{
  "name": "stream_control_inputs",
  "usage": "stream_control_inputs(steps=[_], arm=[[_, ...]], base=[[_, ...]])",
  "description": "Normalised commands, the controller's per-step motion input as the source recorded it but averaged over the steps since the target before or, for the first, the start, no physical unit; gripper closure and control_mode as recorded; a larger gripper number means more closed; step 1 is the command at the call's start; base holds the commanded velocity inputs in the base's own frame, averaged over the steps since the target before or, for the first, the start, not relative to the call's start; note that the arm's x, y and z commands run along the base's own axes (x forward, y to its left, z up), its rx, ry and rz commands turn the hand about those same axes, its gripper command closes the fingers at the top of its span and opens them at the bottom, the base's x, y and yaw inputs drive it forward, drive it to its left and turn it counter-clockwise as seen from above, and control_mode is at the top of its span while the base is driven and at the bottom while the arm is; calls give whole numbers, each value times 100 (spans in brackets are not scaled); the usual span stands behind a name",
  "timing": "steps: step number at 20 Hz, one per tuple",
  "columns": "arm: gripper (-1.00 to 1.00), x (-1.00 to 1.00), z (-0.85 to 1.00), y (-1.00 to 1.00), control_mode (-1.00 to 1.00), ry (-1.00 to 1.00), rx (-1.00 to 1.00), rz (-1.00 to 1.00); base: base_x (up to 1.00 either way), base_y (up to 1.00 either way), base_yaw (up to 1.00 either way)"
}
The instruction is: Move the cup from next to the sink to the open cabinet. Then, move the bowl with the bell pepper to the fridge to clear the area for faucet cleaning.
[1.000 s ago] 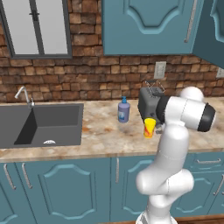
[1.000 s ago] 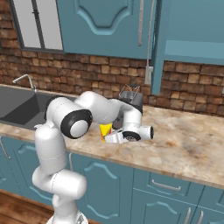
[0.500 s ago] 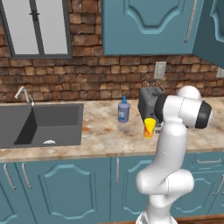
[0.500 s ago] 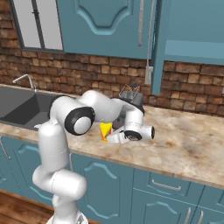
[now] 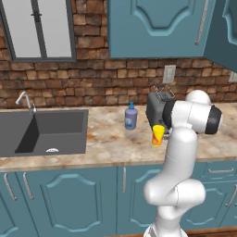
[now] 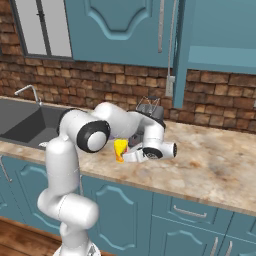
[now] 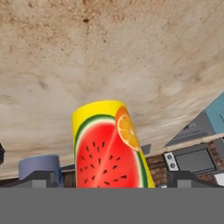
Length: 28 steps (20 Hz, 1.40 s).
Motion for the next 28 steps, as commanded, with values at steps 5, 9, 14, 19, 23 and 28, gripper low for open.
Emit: stream_control_inputs(steps=[5,9,14,19,23,28], arm=[[-100,2,0,14,-100,0,0,2],[-100,0,0,21,-100,0,0,1],[-100,0,0,35,-100,0,0,0],[100,1,-3,31,-100,0,-1,0],[100,-22,32,0,-100,-12,0,0],[100,-54,100,2,-100,-34,0,0]], base=[[0,0,0],[0,0,0],[0,0,0],[0,0,0],[0,0,0],[0,0,0]])
